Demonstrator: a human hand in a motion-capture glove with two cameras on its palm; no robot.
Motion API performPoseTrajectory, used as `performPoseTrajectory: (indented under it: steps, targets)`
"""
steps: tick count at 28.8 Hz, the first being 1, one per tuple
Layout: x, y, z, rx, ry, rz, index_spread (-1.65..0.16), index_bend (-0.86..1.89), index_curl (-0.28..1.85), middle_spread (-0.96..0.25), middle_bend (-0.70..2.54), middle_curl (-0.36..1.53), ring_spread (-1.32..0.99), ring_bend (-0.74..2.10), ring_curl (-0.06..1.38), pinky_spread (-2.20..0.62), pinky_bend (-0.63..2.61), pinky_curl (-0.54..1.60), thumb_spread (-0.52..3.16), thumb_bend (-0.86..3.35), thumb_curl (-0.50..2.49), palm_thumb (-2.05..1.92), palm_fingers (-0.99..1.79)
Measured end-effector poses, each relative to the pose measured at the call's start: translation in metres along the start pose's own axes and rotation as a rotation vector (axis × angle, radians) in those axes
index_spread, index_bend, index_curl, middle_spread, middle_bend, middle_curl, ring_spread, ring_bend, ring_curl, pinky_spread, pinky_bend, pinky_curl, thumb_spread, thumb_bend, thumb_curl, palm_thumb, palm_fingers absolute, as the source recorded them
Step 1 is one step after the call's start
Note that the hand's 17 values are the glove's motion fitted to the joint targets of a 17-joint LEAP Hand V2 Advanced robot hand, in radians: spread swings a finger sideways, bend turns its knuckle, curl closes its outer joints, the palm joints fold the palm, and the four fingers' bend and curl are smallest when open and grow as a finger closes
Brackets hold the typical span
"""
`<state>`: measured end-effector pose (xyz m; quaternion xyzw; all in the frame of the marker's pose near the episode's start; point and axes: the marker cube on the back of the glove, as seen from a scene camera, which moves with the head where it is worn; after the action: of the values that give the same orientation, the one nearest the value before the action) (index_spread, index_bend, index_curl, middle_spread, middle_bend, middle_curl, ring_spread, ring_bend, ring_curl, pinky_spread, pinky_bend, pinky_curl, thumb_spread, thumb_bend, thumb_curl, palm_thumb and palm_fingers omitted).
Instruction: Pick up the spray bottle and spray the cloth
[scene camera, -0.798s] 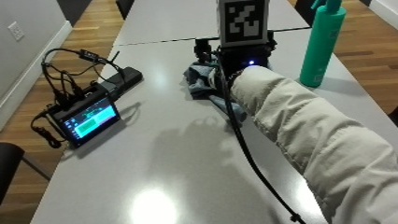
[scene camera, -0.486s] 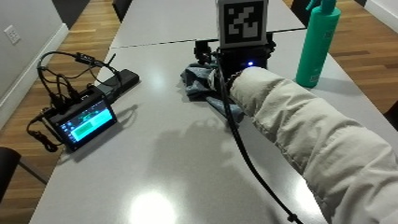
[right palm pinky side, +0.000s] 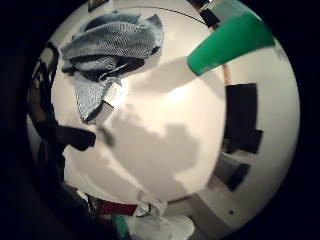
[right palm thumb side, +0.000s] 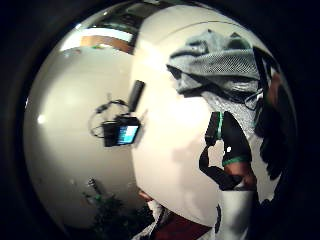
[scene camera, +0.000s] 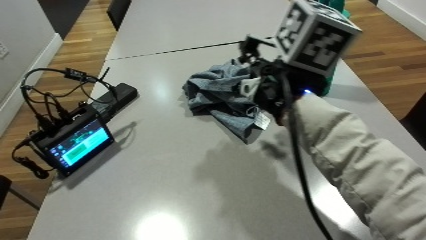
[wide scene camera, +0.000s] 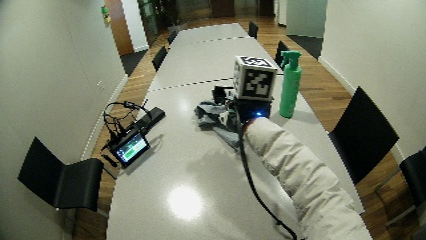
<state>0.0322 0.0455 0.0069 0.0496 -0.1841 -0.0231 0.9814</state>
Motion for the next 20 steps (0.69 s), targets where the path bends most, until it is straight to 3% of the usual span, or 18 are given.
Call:
performPoseTrajectory:
  steps: [4, 8, 10, 11, 12, 13, 15, 18, 20]
  targets:
    - [0.043, 0.026, -0.024, 0.203, -0.481, -0.062, -0.21, 0.23, 0.36, -0.12, 0.70, 0.39, -0.16, 0.90, 0.44, -0.21, 1.05, 0.47, 0.83, 0.26, 0.39, 0.81, 1.17]
    - [0.096, 0.019, -0.041, 0.401, -0.665, -0.047, -0.23, 0.17, 0.37, -0.14, 0.67, 0.41, -0.17, 0.90, 0.46, -0.20, 0.97, 0.48, 0.84, 0.26, 0.41, 0.89, 0.96]
    - [0.126, 0.012, -0.049, 0.517, -0.694, -0.007, -0.26, 0.17, 0.39, -0.15, 0.62, 0.41, -0.18, 0.83, 0.47, -0.21, 0.89, 0.48, 0.84, 0.25, 0.42, 0.91, 0.68]
    - [0.140, 0.008, -0.051, 0.561, -0.704, 0.010, -0.26, 0.18, 0.40, -0.15, 0.62, 0.42, -0.18, 0.84, 0.49, -0.22, 0.89, 0.50, 0.84, 0.24, 0.42, 0.91, 0.67]
    - [0.151, 0.002, -0.052, 0.587, -0.716, 0.024, -0.29, 0.22, 0.41, -0.13, 0.61, 0.41, -0.17, 0.66, 0.43, -0.16, 0.65, 0.42, 0.84, 0.23, 0.42, 0.91, 0.22]
    - [0.160, -0.004, -0.051, 0.595, -0.733, 0.035, -0.31, 0.25, 0.45, -0.12, 0.63, 0.43, -0.16, 0.64, 0.47, -0.09, 0.56, 0.45, 0.83, 0.21, 0.42, 0.91, 0.01]
    - [0.174, -0.015, -0.047, 0.562, -0.772, 0.057, -0.34, 0.20, 0.43, -0.09, 0.63, 0.42, -0.14, 0.60, 0.46, -0.03, 0.46, 0.42, 0.81, 0.19, 0.43, 0.92, -0.14]
    - [0.189, -0.030, -0.033, 0.457, -0.822, 0.092, -0.39, 0.08, 0.34, -0.06, 0.61, 0.40, -0.13, 0.56, 0.37, 0.03, 0.35, 0.32, 0.77, 0.16, 0.44, 0.95, -0.10]
    - [0.199, -0.035, -0.024, 0.416, -0.877, 0.113, -0.38, 0.02, 0.29, -0.08, 0.77, 0.44, -0.14, 0.70, 0.38, 0.04, 0.24, 0.26, 0.75, 0.17, 0.45, 1.00, 0.22]
